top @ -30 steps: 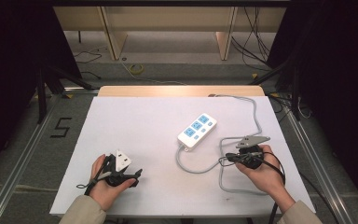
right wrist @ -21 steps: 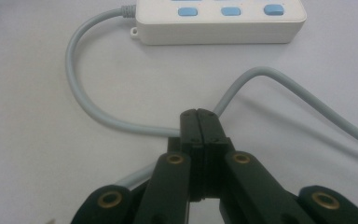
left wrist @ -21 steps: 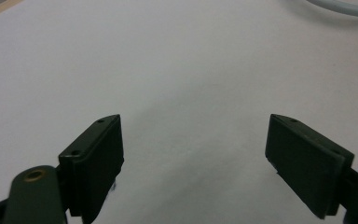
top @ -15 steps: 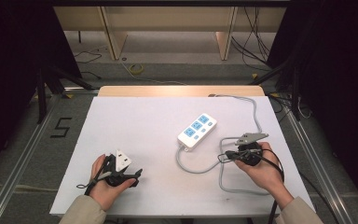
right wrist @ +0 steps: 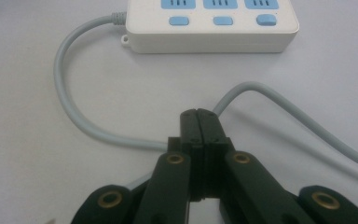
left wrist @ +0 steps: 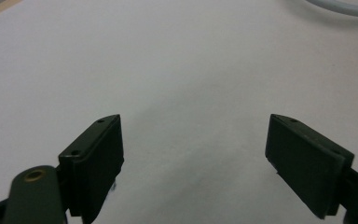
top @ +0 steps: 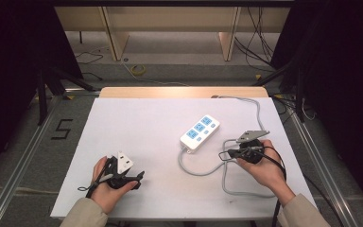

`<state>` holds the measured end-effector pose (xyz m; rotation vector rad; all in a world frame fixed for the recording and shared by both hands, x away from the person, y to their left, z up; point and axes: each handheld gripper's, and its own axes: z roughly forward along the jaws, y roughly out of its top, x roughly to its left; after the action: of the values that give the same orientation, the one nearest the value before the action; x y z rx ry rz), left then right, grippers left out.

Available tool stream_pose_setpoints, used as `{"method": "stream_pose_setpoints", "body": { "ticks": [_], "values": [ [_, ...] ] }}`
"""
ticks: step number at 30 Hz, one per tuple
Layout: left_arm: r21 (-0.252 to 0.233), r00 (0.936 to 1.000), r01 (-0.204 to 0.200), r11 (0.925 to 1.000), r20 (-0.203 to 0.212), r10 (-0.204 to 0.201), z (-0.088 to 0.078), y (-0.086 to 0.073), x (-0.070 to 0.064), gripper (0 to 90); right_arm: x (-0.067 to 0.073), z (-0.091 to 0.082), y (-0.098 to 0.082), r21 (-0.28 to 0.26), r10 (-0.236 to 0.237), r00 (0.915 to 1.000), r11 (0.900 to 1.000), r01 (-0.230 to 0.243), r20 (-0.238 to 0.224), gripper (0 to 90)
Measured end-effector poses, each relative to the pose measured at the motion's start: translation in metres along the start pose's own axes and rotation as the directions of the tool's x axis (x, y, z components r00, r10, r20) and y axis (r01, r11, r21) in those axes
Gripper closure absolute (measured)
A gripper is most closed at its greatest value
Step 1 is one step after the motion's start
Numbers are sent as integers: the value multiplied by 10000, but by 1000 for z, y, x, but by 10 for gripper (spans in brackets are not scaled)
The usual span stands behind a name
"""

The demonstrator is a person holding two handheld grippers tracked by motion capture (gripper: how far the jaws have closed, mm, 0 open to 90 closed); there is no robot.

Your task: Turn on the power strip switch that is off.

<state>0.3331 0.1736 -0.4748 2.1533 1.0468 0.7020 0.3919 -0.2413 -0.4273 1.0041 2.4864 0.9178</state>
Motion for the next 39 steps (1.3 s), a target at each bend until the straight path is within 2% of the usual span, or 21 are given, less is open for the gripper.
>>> {"method": "stream_pose_setpoints", "body": {
  "ticks": [39],
  "values": [
    [-21,10000,4,10000,15,-4,1,1,-1,189,-17,14,25,548,49,9998,9985,-60,193,900]
  ]
}}
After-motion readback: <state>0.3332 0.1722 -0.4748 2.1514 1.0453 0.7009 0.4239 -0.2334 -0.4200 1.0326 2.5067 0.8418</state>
